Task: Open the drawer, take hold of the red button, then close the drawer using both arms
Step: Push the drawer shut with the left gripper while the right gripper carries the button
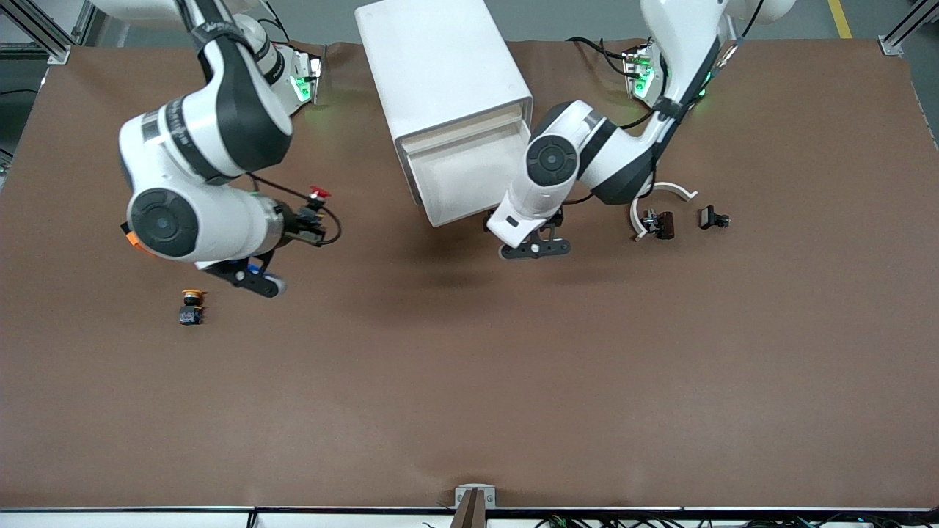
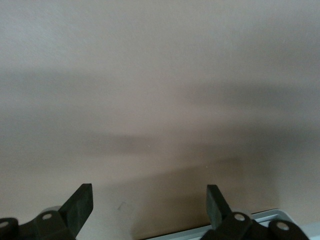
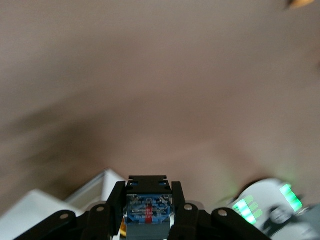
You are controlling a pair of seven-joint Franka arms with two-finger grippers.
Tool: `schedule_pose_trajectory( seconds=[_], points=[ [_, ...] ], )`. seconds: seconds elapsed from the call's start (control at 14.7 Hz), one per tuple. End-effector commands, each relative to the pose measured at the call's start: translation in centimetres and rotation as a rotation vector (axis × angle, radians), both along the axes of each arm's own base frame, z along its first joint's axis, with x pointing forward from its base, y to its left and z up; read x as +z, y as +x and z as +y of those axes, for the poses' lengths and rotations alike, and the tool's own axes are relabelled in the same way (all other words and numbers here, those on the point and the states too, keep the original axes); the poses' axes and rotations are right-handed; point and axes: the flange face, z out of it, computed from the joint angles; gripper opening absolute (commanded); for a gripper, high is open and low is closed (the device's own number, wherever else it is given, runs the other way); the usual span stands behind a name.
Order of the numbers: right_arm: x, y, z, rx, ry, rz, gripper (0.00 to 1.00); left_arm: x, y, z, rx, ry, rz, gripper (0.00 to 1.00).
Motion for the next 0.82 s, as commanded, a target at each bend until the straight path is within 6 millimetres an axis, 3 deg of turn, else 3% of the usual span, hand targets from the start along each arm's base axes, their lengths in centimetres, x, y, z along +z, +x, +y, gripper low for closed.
schedule_pose_trajectory(
  seconds=[0.0,0.2,0.55,0.75],
  points=[
    [-0.1,1.1,-4.2,0.153,0.012,-0.038,0.29,-0.7,-1.5,-1.6,-0.003,0.015,0.006,1.0],
    [-2.9,3.0,-9.5,0.289,0.032,-0.114,0.29,-2.1,-4.0,-3.9,0.032,0.04,0.031,1.0],
    [-9.8,5.8,-16.8,0.406,0.002,-0.272,0.29,-1.2,-8.1,-6.9,0.056,0.038,0.103,1.0],
    [-13.8,6.8,-18.7,0.426,0.008,-0.283,0.29,-0.9,-9.8,-8.1,0.058,0.024,0.133,1.0]
  ],
)
